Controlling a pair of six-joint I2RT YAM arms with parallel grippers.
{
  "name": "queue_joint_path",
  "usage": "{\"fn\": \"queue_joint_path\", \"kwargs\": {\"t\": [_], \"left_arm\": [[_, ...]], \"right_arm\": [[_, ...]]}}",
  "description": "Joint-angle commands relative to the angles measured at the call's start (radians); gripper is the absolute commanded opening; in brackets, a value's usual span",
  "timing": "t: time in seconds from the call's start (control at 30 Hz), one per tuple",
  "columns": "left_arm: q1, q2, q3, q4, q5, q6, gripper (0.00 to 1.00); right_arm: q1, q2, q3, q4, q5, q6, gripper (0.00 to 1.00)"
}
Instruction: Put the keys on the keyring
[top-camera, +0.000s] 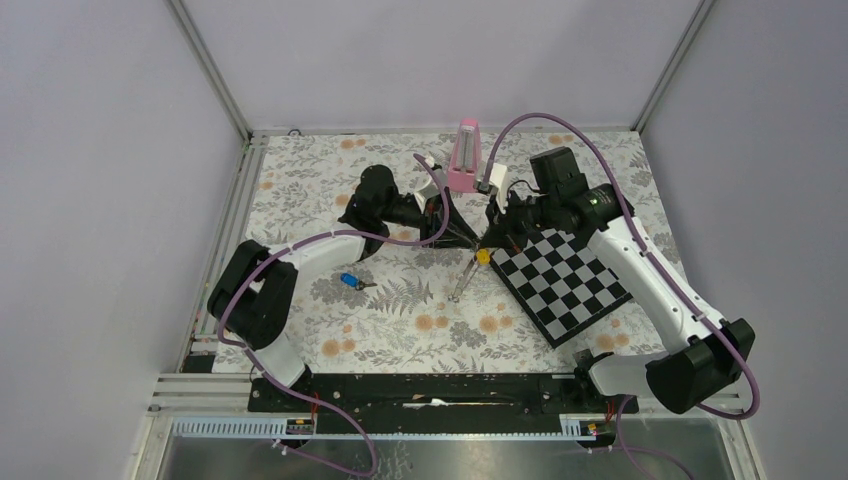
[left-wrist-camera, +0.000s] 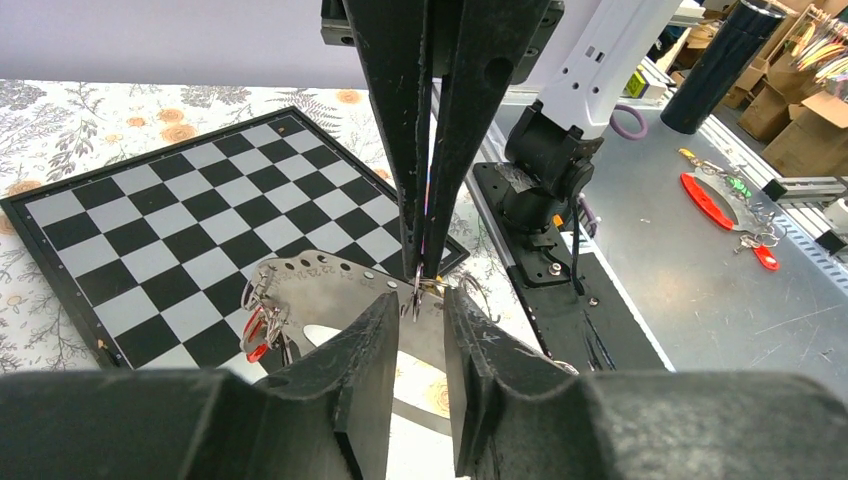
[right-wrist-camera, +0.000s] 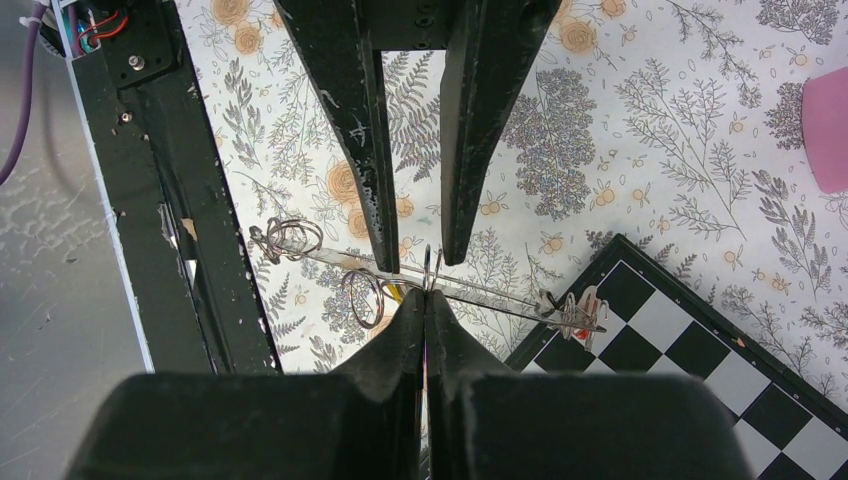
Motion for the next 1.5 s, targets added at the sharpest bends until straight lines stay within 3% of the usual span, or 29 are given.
{"fn": "queue_joint_path", "kwargs": {"t": [0.0,0.17,0.3,0.4,0.7,1.1,1.23,1.47], "left_arm": [[-0.005,0.011,0.030,0.006,0.013,0.038,0.26],[-0.006,0.016,0.036,0.011,0.011,0.030,0.16],[-0.009,0.020,0.035,0.034,0.011,0.007,0.01],[-0.009,0.017,0.015,0.093,0.004,-0.038,0.00],[0.002,-0.013,-0.060,0.313,-0.064,-0.239,0.00],[0.002,-0.008,-0.080,0.456,-0.116,-0.390,0.00],[0.002,0.005,-0.083,0.504,-0.123,-0.438,0.00],[0.002,0.008,-0.090,0.549,-0.127,-0.486,0.00]], "right_arm": [[0.009,-0.040,-0.003,0.045,-0.042,-0.006,0.00],[0.009,-0.042,-0.011,0.052,-0.044,-0.004,0.00],[0.009,-0.043,-0.019,0.060,-0.046,-0.001,0.00],[0.008,-0.050,-0.026,0.072,-0.043,0.008,0.00],[-0.055,-0.128,-0.093,0.138,-0.065,0.053,0.33],[-0.077,-0.171,-0.191,0.177,-0.208,0.040,0.51],[-0.077,-0.157,-0.214,0.220,-0.220,0.058,0.46],[-0.076,-0.155,-0.239,0.256,-0.226,0.058,0.10]]}}
